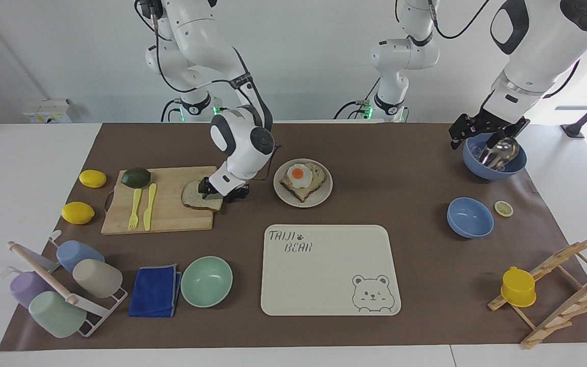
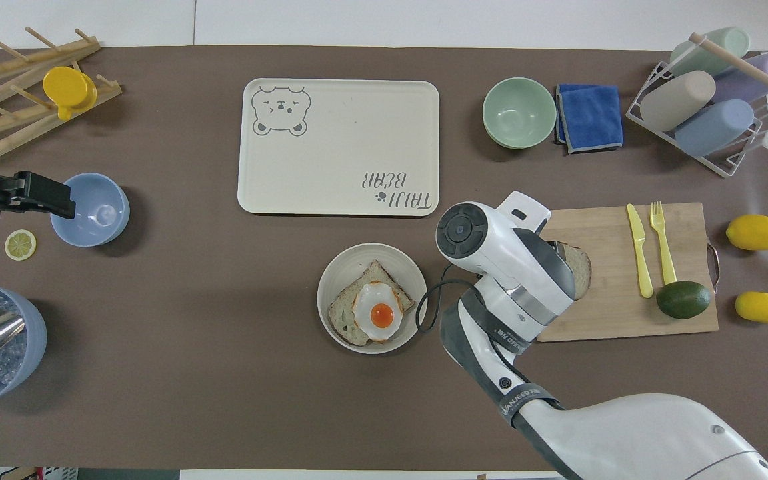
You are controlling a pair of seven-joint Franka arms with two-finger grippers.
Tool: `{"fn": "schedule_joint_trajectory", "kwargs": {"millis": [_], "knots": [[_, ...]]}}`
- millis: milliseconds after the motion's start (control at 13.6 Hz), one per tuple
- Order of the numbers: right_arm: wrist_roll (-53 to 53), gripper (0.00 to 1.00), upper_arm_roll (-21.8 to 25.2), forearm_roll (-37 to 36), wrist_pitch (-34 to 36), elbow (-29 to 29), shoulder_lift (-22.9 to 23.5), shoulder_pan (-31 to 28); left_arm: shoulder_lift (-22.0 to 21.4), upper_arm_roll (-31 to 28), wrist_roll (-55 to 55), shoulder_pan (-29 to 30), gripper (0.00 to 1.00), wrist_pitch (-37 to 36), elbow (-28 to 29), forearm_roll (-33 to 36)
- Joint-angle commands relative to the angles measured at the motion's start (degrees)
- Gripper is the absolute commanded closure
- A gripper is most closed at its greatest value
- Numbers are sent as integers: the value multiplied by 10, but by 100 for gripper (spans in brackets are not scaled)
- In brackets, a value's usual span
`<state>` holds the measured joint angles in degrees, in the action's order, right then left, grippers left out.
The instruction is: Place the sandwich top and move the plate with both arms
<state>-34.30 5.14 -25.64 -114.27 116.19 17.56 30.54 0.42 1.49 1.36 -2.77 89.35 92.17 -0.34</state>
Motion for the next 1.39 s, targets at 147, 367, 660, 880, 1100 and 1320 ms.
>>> {"fn": "schedule_joint_trajectory", "kwargs": {"millis": [147, 367, 660, 880, 1100, 1320], "knots": [[5, 100, -1, -13, 10, 4, -10, -1, -9, 4, -3, 3, 0, -7, 6, 10], [10, 100, -7, -6, 41, -31, -6, 0, -9, 4, -3, 4, 0, -7, 6, 10], [24, 100, -80, 66, 127, -176, 18, 33, -9, 3, -3, 4, 0, -7, 6, 10], [0, 100, -85, 75, 90, -183, 27, 90, -9, 4, -3, 4, 0, -7, 6, 10], [-58, 100, -88, 87, 32, -157, 27, 102, -9, 4, -3, 3, 0, -7, 6, 10], [-60, 100, -95, 103, 24, -161, 27, 121, -9, 4, -3, 4, 0, -7, 6, 10]]}}
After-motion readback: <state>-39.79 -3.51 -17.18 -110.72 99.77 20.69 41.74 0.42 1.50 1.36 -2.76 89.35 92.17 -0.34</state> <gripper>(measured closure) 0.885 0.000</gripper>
